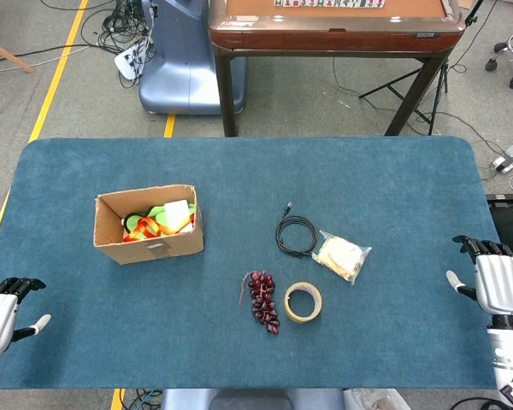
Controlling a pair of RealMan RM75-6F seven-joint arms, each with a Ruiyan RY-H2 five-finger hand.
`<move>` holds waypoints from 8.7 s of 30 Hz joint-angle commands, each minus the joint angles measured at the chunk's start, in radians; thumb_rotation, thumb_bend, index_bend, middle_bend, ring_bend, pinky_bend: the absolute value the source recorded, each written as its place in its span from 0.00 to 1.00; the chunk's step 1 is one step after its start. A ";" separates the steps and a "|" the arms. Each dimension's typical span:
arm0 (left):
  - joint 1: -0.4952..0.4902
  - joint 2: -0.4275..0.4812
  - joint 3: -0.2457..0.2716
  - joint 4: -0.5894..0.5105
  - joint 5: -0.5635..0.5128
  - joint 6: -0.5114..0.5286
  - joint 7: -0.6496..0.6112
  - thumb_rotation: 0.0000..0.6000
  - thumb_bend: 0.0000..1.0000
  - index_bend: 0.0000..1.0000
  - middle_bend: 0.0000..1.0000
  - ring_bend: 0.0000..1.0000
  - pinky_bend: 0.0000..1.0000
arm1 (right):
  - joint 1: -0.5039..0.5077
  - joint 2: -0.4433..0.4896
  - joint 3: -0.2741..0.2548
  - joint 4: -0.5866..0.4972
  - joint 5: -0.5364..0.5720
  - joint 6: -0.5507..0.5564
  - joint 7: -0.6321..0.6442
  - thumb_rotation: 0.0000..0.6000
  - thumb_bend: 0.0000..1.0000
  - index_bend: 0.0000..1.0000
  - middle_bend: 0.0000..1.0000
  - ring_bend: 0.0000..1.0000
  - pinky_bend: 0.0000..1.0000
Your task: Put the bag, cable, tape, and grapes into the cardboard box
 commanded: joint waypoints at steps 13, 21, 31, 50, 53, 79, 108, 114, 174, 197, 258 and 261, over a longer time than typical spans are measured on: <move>-0.003 0.004 0.002 0.002 -0.008 -0.022 -0.060 1.00 0.13 0.38 0.42 0.32 0.52 | -0.004 0.005 -0.008 -0.021 -0.006 0.011 -0.010 1.00 0.19 0.33 0.45 0.37 0.39; -0.031 -0.008 -0.017 0.020 -0.043 -0.085 -0.208 1.00 0.06 0.23 0.29 0.25 0.51 | -0.021 0.008 -0.015 -0.039 -0.025 0.051 -0.020 1.00 0.19 0.33 0.45 0.37 0.39; -0.107 -0.025 -0.069 0.048 -0.168 -0.262 -0.326 1.00 0.03 0.10 0.14 0.12 0.35 | -0.054 0.011 -0.025 -0.069 -0.057 0.120 -0.042 1.00 0.19 0.33 0.45 0.37 0.39; -0.264 -0.121 -0.209 0.140 -0.452 -0.496 -0.244 1.00 0.02 0.09 0.12 0.12 0.34 | -0.072 0.027 -0.027 -0.082 -0.081 0.145 -0.024 1.00 0.19 0.33 0.45 0.37 0.39; -0.289 -0.135 -0.218 0.145 -0.454 -0.511 -0.234 1.00 0.02 0.09 0.12 0.12 0.34 | -0.071 0.027 -0.026 -0.082 -0.079 0.141 -0.025 1.00 0.19 0.33 0.45 0.37 0.39; -0.439 -0.179 -0.206 -0.029 -0.448 -0.583 -0.082 1.00 0.02 0.09 0.12 0.13 0.34 | -0.073 0.033 -0.023 -0.080 -0.080 0.134 -0.012 1.00 0.19 0.33 0.45 0.37 0.39; -0.468 -0.165 -0.115 -0.261 -0.380 -0.528 0.028 1.00 0.02 0.10 0.12 0.15 0.34 | -0.073 0.035 -0.023 -0.083 -0.079 0.126 -0.016 1.00 0.19 0.33 0.45 0.37 0.39; -0.458 -0.122 -0.082 -0.338 -0.328 -0.535 0.008 1.00 0.02 0.10 0.12 0.16 0.35 | -0.071 0.032 -0.023 -0.083 -0.077 0.120 -0.023 1.00 0.19 0.33 0.45 0.37 0.39; -0.158 0.127 0.163 -0.295 -0.106 -0.248 0.146 1.00 0.02 0.19 0.13 0.14 0.37 | 0.064 -0.112 0.055 0.028 0.056 -0.051 -0.045 1.00 0.01 0.33 0.36 0.33 0.39; -0.090 0.173 0.145 -0.274 -0.109 -0.218 0.056 1.00 0.02 0.19 0.16 0.14 0.37 | 0.300 -0.234 0.107 0.033 0.171 -0.369 0.008 1.00 0.00 0.23 0.22 0.18 0.33; -0.084 0.219 0.125 -0.313 -0.194 -0.328 0.099 1.00 0.02 0.19 0.18 0.14 0.37 | 0.482 -0.294 0.052 0.120 0.475 -0.605 -0.083 1.00 0.02 0.18 0.43 0.43 0.62; -0.084 0.220 0.124 -0.315 -0.194 -0.328 0.102 1.00 0.02 0.19 0.18 0.14 0.37 | 0.478 -0.279 0.048 0.110 0.470 -0.601 -0.078 1.00 0.04 0.20 0.45 0.46 0.64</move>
